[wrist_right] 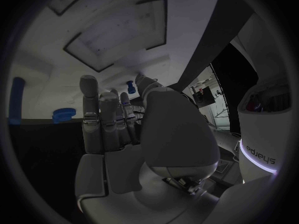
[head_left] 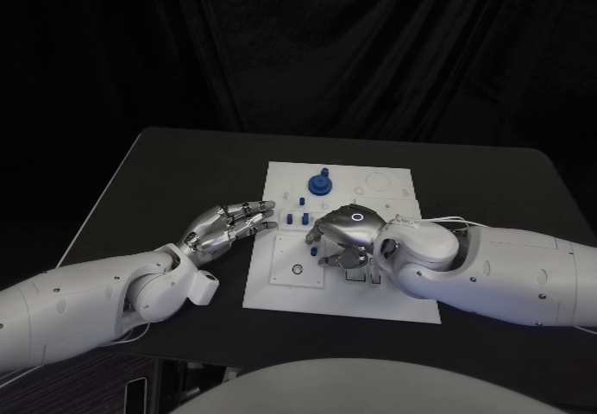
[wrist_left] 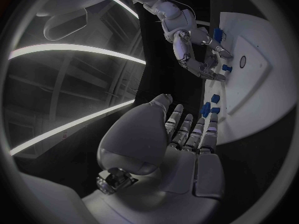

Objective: Assemble the parts on the task board

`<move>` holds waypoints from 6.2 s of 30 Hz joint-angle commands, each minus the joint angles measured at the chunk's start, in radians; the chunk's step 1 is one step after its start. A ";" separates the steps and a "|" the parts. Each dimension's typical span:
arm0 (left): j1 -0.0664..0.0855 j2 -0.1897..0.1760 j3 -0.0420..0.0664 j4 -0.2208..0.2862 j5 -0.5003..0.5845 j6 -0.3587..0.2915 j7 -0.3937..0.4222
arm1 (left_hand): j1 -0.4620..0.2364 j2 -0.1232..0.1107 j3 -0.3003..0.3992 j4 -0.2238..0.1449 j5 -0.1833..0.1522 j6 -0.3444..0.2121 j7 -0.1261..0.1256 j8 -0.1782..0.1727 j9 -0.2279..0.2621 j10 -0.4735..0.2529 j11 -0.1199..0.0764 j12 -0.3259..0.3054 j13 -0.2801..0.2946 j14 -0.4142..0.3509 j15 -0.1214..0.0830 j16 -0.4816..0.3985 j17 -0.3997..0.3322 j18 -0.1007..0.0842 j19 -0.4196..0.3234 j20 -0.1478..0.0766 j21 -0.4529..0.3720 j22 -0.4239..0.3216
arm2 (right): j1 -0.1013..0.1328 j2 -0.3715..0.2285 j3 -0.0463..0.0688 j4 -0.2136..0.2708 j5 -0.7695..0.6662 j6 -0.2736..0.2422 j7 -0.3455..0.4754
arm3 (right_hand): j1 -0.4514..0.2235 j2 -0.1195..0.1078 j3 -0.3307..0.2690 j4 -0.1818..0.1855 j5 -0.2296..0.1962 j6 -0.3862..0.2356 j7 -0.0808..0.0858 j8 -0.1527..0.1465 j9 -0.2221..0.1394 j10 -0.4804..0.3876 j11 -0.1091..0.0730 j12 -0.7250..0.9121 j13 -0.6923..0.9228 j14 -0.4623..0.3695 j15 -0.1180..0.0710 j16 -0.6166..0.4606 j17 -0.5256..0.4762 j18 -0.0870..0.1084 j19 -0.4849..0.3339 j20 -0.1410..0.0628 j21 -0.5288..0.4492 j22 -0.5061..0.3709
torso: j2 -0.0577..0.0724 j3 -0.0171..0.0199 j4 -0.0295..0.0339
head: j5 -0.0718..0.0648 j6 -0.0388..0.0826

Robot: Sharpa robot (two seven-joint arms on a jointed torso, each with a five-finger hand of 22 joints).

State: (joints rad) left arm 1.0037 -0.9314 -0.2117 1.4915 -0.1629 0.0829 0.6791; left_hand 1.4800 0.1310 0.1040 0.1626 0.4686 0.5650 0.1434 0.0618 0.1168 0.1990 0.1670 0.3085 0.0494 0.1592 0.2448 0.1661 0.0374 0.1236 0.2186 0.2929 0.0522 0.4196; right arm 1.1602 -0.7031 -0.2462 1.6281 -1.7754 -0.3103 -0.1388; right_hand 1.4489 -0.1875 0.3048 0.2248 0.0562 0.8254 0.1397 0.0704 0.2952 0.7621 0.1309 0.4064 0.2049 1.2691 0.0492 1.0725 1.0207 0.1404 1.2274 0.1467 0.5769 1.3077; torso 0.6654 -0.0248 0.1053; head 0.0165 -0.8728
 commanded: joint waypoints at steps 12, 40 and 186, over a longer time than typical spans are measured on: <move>-0.002 0.002 0.001 0.003 0.006 0.000 0.083 | -0.008 0.010 0.004 -0.005 0.001 -0.007 -0.003 0.006 -0.002 -0.006 0.006 -0.004 -0.001 -0.009 0.003 -0.007 -0.002 -0.015 -0.014 -0.002 -0.004 -0.010 | 0.127 -0.166 0.004 0.080 0.041 -0.072 -0.066 | 0.063 0.021 0.017 -0.005 0.083 0.024 0.022 0.009 -0.033 -0.007 0.004 0.029 0.000 0.036 0.000 0.046 0.030 0.008 0.054 0.002 0.078 0.062 | -0.001 0.0009 -0.0001 | -0.020 0.000; -0.003 0.012 0.001 0.002 0.006 0.004 0.089 | -0.014 0.012 0.008 -0.006 0.002 -0.022 -0.020 0.003 -0.007 -0.012 0.017 -0.004 -0.001 -0.012 0.004 -0.008 -0.002 -0.014 -0.015 -0.002 -0.003 -0.015 | 0.079 -0.233 -0.002 0.007 0.092 -0.044 -0.081 | 0.037 0.017 0.002 0.045 0.054 0.045 0.016 0.009 -0.078 0.030 -0.001 0.007 -0.028 0.057 -0.003 0.060 0.035 0.005 0.078 0.000 0.094 0.067 | 0.003 0.0023 0.0015 | -0.017 0.000; -0.008 0.033 0.001 -0.025 0.006 0.028 0.054 | -0.032 0.026 0.027 -0.004 -0.030 -0.010 0.007 0.009 -0.008 -0.029 0.004 -0.005 -0.003 -0.020 0.009 -0.005 -0.002 -0.020 -0.016 -0.001 -0.002 -0.035 | -0.009 0.055 -0.001 0.063 0.014 0.063 -0.018 | 0.010 -0.004 0.061 0.002 0.020 0.051 -0.002 0.011 -0.007 0.210 -0.027 -0.122 -0.035 0.092 -0.026 0.063 0.057 -0.007 0.105 -0.030 0.142 0.078 | 0.004 0.0029 0.0073 | 0.010 0.000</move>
State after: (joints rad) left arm 0.9975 -0.9004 -0.2115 1.4651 -0.1624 0.0963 0.6795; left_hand 1.4575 0.1534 0.1274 0.1560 0.4438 0.5610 0.1467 0.0657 0.1105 0.1790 0.1720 0.3085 0.0483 0.1449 0.2518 0.1623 0.0366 0.1236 0.2080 0.2894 0.0522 0.3851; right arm 1.1552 -0.6484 -0.2470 1.6921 -1.7541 -0.2656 -0.1561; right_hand 1.4696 -0.1909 0.3732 0.2274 0.0822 0.8826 0.1366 0.0866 0.2911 0.9839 0.1035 0.2893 0.1707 1.3635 0.0177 1.1397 1.0801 0.1322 1.3396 0.1165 0.7254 1.3075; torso 0.6697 -0.0216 0.1114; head 0.0267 -0.8725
